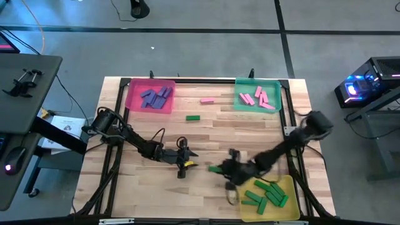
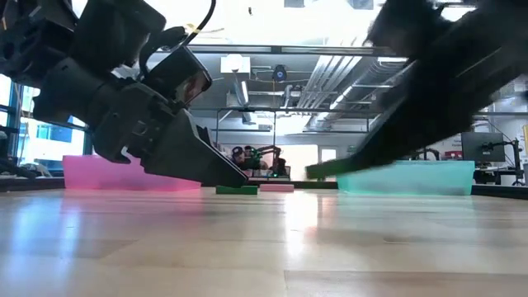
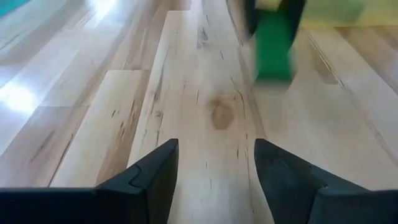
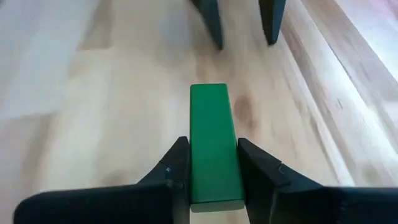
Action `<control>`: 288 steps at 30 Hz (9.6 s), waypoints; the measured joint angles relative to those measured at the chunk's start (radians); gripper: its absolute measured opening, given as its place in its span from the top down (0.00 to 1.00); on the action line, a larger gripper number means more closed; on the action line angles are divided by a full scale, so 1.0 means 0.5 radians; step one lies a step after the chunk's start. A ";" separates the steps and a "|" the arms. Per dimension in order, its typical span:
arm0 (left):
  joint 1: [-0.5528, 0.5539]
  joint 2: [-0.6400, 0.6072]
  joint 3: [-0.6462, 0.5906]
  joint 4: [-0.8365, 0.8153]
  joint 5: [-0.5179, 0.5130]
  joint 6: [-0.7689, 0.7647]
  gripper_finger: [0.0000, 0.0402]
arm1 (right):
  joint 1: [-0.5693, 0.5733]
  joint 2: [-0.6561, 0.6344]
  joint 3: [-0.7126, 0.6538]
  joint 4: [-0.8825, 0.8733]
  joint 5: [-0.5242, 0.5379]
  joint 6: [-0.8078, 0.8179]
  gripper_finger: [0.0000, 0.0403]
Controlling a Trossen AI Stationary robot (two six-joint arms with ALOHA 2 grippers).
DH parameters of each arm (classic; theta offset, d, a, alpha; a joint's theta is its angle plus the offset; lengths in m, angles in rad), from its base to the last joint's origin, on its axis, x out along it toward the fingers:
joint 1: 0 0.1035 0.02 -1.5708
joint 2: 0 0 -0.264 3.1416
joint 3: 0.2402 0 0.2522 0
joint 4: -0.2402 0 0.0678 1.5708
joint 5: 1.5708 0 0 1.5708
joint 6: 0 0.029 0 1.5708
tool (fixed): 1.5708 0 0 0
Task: Sort blocks
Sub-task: Put the green block into the yellow bin, then put the pink block into the blue bin, then put the green block into the yellow bin
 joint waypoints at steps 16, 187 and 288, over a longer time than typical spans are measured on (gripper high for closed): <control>0.000 0.000 0.000 -0.002 -0.019 -0.032 0.50 | 1.356 -0.520 0.002 -0.999 0.386 2.045 0.82; 0.735 -0.940 0.039 -1.208 0.129 0.299 0.50 | -1.185 -1.871 -0.720 -0.555 -0.546 -0.080 0.56; 0.241 -0.219 0.271 -0.703 0.103 0.405 0.93 | -0.090 -0.360 -0.607 0.996 0.250 -0.635 0.56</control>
